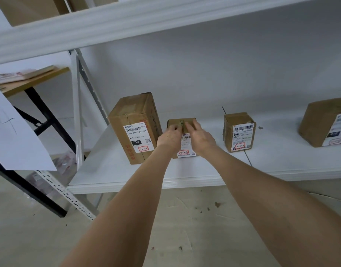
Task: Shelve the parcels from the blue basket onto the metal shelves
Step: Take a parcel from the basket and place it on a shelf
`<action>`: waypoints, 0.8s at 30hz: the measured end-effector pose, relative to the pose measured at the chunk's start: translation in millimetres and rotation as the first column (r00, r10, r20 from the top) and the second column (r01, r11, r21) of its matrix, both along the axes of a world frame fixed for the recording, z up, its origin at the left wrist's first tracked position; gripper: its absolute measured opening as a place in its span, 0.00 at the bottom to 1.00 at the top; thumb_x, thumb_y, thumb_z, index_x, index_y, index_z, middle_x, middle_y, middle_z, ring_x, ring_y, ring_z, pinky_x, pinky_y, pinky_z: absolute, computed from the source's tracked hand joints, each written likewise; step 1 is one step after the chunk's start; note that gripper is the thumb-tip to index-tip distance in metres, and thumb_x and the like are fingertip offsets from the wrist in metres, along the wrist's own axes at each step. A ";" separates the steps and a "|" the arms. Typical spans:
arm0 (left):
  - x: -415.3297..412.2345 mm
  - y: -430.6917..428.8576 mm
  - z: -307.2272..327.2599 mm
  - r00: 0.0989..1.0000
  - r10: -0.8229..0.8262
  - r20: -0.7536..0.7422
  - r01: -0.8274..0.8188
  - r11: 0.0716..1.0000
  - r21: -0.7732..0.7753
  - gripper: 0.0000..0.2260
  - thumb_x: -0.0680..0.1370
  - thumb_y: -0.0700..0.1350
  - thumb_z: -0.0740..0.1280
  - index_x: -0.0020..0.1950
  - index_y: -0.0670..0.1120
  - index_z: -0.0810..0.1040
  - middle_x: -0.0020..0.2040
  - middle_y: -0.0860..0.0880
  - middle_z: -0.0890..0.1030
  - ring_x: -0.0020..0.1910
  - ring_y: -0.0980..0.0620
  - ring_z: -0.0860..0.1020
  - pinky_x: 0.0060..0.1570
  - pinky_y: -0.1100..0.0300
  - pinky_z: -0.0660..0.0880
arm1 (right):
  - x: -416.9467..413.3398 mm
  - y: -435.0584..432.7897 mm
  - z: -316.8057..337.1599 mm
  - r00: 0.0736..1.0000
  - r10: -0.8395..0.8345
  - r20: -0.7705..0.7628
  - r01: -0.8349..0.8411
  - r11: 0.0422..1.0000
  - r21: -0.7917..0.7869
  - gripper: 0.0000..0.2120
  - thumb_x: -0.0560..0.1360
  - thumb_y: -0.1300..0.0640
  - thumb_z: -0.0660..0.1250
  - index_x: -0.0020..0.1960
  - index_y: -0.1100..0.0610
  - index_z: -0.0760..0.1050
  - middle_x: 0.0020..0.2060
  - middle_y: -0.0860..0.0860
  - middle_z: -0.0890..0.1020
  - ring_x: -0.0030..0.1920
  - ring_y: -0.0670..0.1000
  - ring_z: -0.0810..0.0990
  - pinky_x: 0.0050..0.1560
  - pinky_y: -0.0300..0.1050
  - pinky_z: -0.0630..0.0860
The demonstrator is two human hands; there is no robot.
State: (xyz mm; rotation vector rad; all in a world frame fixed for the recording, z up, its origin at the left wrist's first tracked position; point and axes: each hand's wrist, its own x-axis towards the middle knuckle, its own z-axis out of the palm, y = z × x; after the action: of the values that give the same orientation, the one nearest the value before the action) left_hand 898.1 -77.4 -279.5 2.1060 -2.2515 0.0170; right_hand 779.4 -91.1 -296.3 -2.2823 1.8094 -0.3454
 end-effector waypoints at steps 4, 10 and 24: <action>-9.2 8.6 5.2 0.999 0.023 -0.044 -0.024 0.999 -0.026 0.30 0.76 0.35 0.63 0.76 0.45 0.57 0.75 0.47 0.59 0.69 0.45 0.68 0.58 0.51 0.75 | -11.5 8.0 4.1 0.999 -0.046 -0.009 0.045 0.998 -0.031 0.42 0.74 0.68 0.64 0.79 0.50 0.44 0.78 0.53 0.44 0.61 0.58 0.73 0.49 0.49 0.74; -38.7 8.9 7.9 0.997 -0.063 0.045 0.072 0.970 -0.230 0.21 0.77 0.38 0.63 0.70 0.45 0.66 0.66 0.45 0.68 0.63 0.45 0.71 0.50 0.54 0.74 | -47.0 14.5 0.0 0.993 -0.113 -0.021 0.105 0.969 -0.222 0.36 0.73 0.65 0.66 0.76 0.52 0.54 0.74 0.55 0.58 0.69 0.57 0.64 0.58 0.50 0.71; -229.4 33.0 163.1 0.888 -0.446 0.110 0.432 0.892 0.131 0.24 0.77 0.39 0.61 0.73 0.45 0.61 0.69 0.44 0.63 0.68 0.45 0.65 0.60 0.51 0.71 | -220.2 95.2 145.8 0.911 -0.408 -0.056 0.406 0.913 -0.044 0.29 0.77 0.58 0.63 0.75 0.55 0.56 0.73 0.56 0.60 0.72 0.57 0.58 0.67 0.49 0.64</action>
State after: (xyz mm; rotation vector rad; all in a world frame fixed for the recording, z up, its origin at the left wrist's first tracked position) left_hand 668.7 -44.5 -116.4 1.6234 -2.8185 0.0265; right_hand 559.2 4.1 -150.5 -1.9369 2.3275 -0.3698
